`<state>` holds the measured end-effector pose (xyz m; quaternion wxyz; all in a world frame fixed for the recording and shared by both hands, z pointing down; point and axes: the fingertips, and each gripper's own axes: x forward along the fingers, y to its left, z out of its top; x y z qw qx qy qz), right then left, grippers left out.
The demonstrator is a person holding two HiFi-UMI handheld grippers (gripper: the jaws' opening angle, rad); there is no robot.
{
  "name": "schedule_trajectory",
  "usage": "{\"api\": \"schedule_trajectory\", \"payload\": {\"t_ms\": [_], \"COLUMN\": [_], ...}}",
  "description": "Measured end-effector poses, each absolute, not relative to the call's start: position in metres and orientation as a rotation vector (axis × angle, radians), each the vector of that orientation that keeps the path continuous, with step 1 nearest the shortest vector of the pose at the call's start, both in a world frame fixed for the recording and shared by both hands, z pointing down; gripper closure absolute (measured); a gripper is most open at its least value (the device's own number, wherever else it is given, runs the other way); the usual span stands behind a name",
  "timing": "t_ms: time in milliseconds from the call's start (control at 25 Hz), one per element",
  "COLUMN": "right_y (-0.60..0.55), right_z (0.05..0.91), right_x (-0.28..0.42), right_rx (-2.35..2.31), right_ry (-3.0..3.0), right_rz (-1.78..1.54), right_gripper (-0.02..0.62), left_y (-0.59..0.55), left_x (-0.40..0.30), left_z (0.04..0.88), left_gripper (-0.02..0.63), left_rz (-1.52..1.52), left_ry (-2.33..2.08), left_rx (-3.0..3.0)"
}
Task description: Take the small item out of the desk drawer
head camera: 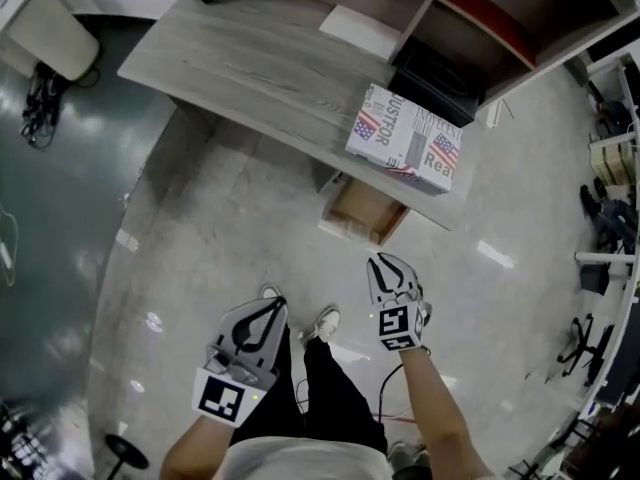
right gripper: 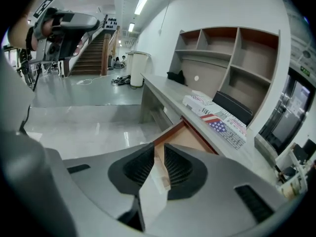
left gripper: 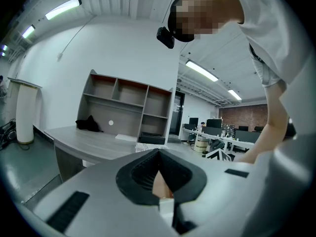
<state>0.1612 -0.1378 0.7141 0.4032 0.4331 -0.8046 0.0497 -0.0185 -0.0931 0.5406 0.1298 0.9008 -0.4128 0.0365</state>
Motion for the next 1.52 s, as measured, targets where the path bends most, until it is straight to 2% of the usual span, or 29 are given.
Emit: {"api": "schedule_trajectory", "payload": {"t_ms": [520, 1000, 1240, 1520], "right_y": [-0.159, -0.166, -0.175, -0.178], "right_z": [0.818, 0.881, 0.884, 0.882], "right_x": [0.153, 0.146, 0.149, 0.155], "right_rx": [0.915, 0.787, 0.772, 0.734], "right_ry": [-1.945, -1.873, -1.872, -1.865], "right_rz": [0.102, 0.138, 0.133, 0.100], "right_gripper": [0.466, 0.387, 0.390, 0.491], "left_y": [-0.099, -0.101, -0.107, -0.107], "left_x": [-0.029, -0.030, -0.028, -0.023], "left_z": [0.618, 0.645, 0.647, 0.649], "left_gripper": [0.589, 0.589, 0.589, 0.589], "left_rz": [0.132, 0.169, 0.168, 0.168], "left_ry": [-1.193, -1.149, -1.132, -1.105], "left_rx": [2.528, 2.509, 2.516, 2.523]}}
